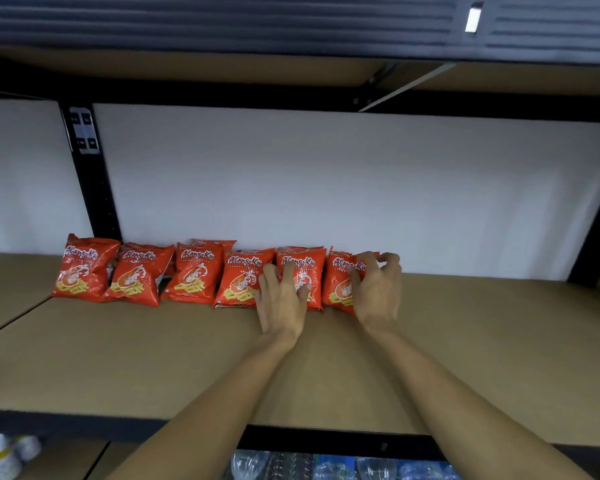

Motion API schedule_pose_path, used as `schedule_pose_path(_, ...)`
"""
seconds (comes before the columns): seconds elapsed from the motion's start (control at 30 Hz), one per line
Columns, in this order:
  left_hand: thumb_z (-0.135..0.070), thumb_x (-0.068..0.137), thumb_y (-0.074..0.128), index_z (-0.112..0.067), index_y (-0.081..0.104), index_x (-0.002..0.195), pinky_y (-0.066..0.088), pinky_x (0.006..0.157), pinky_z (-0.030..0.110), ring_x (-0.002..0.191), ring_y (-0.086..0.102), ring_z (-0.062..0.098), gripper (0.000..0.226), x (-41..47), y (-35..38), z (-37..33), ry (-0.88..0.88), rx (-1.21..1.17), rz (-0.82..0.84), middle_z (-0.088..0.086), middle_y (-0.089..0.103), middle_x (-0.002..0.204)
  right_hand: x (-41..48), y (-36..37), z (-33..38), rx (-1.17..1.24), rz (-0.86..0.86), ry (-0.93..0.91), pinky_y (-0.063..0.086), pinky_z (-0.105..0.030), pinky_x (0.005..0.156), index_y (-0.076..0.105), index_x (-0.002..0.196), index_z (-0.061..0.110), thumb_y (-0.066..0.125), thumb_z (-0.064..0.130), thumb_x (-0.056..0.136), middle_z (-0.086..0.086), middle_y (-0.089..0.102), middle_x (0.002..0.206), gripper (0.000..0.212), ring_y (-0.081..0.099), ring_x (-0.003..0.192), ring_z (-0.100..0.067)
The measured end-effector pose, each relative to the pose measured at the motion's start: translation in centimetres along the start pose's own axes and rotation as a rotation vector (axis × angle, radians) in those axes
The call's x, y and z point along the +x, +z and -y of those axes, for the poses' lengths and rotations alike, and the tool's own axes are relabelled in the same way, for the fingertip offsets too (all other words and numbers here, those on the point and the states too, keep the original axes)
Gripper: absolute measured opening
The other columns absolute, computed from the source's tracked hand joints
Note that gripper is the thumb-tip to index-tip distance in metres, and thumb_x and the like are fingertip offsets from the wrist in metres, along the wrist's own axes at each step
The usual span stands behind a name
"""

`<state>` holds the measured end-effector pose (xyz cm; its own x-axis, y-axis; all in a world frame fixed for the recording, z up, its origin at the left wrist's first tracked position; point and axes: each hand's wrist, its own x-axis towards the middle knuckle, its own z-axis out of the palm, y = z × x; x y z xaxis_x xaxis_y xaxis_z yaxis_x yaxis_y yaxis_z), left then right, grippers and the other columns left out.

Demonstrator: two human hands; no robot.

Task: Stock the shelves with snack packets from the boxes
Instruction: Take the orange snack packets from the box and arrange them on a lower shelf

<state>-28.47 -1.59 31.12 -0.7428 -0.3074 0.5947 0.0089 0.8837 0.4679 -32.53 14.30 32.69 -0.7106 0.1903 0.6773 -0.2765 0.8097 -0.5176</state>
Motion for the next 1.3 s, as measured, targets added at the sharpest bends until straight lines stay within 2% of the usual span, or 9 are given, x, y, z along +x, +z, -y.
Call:
schedule_pose_path(0.07, -0.033, 0.093, 0.067, -0.018, 0.051, 0.132, 0.052, 0.086, 0.040, 0.110, 0.049, 0.025, 0.045, 0.0, 0.0, 0.0, 0.016, -0.030, 0.020, 0.010, 0.045, 0.122, -0.1, 0.0, 0.3, -0.048, 0.046, -0.067, 0.053, -0.045, 0.080, 0.071, 0.107, 0.016, 0.067, 0.026, 0.093, -0.012, 0.055, 0.116, 0.018, 0.056, 0.101, -0.033)
schedule_pose_path(0.17, -0.029, 0.095, 0.064, -0.017, 0.051, 0.133, 0.052, 0.084, 0.038, 0.113, 0.049, 0.026, 0.042, 0.0, 0.0, 0.0, 0.015, -0.086, 0.046, 0.012, 0.046, 0.125, -0.9, -0.4, 0.7, -0.071, 0.136, -0.087, 0.053, -0.044, 0.083, 0.069, 0.116, 0.017, 0.060, 0.034, 0.097, -0.009, 0.056, 0.122, 0.027, 0.054, 0.108, -0.032)
schedule_pose_path(0.3, -0.030, 0.096, 0.062, -0.016, 0.052, 0.133, 0.052, 0.085, 0.040, 0.114, 0.049, 0.028, 0.041, -0.2, 0.0, -0.1, 0.043, -0.069, 0.053, 0.013, 0.044, 0.128, -2.0, -0.6, 0.7, -0.075, 0.158, -0.115, 0.053, -0.043, 0.087, 0.063, 0.127, 0.019, 0.064, 0.036, 0.093, -0.008, 0.051, 0.133, 0.038, 0.053, 0.114, -0.033)
schedule_pose_path(0.57, -0.034, 0.097, 0.056, -0.018, 0.049, 0.132, 0.053, 0.086, 0.045, 0.117, 0.047, 0.027, 0.040, -0.8, -0.3, -0.5, 0.058, 0.018, 0.069, 0.011, 0.040, 0.131, -2.8, -1.0, 0.8, -0.161, 0.140, -0.117, 0.048, -0.044, 0.089, 0.061, 0.129, 0.022, 0.065, 0.029, 0.091, -0.008, 0.052, 0.131, 0.039, 0.052, 0.113, -0.032)
schedule_pose_path(0.7, -0.031, 0.096, 0.057, -0.014, 0.053, 0.123, 0.053, 0.082, 0.042, 0.109, 0.051, 0.027, 0.032, -0.7, -0.4, -0.6, 0.075, 0.003, 0.043, 0.010, 0.047, 0.122, -3.0, -1.5, 0.9, -0.149, 0.114, -0.095, 0.047, -0.045, 0.089, 0.062, 0.125, 0.020, 0.065, 0.027, 0.090, -0.010, 0.052, 0.128, 0.036, 0.053, 0.112, -0.033)
schedule_pose_path(0.83, -0.030, 0.094, 0.059, -0.011, 0.055, 0.113, 0.054, 0.076, 0.042, 0.102, 0.054, 0.027, 0.027, -0.7, -0.3, -0.7, 0.104, 0.001, 0.009, 0.010, 0.053, 0.113, -3.2, -1.9, 0.8, -0.095, 0.186, -0.111, 0.049, -0.043, 0.089, 0.063, 0.121, 0.016, 0.062, 0.025, 0.092, -0.009, 0.055, 0.124, 0.031, 0.053, 0.111, -0.032)
schedule_pose_path(1.0, -0.028, 0.093, 0.054, -0.012, 0.060, 0.100, 0.053, 0.071, 0.041, 0.091, 0.056, 0.025, 0.018, -0.9, -0.6, -0.7, 0.174, 0.046, -0.048, 0.007, 0.058, 0.101, -4.0, -3.4, 0.6, -0.041, 0.175, -0.132, 0.052, -0.042, 0.087, 0.065, 0.118, 0.019, 0.064, 0.026, 0.092, -0.007, 0.056, 0.123, 0.027, 0.056, 0.108, -0.030)
schedule_pose_path(1.2, -0.036, 0.092, 0.040, -0.014, 0.061, 0.090, 0.050, 0.069, 0.038, 0.087, 0.055, 0.023, 0.030, -2.9, -1.5, -1.8, 0.343, 0.043, -0.109, 0.003, 0.059, 0.092, -4.0, -6.8, -0.1, 0.002, 0.191, -0.135, 0.051, -0.043, 0.090, 0.065, 0.121, 0.018, 0.061, 0.024, 0.092, -0.007, 0.057, 0.119, 0.030, 0.058, 0.107, -0.031)
schedule_pose_path(1.3, -0.038, 0.094, 0.038, -0.014, 0.062, 0.092, 0.051, 0.074, 0.039, 0.089, 0.058, 0.024, 0.033, -4.1, -2.4, -3.3, 0.381, 0.012, -0.070, 0.003, 0.063, 0.093, -4.6, -9.4, -0.4, 0.013, 0.232, -0.057, 0.053, -0.039, 0.082, 0.065, 0.119, 0.021, 0.054, 0.032, 0.096, -0.005, 0.066, 0.114, 0.028, 0.065, 0.100, -0.032)
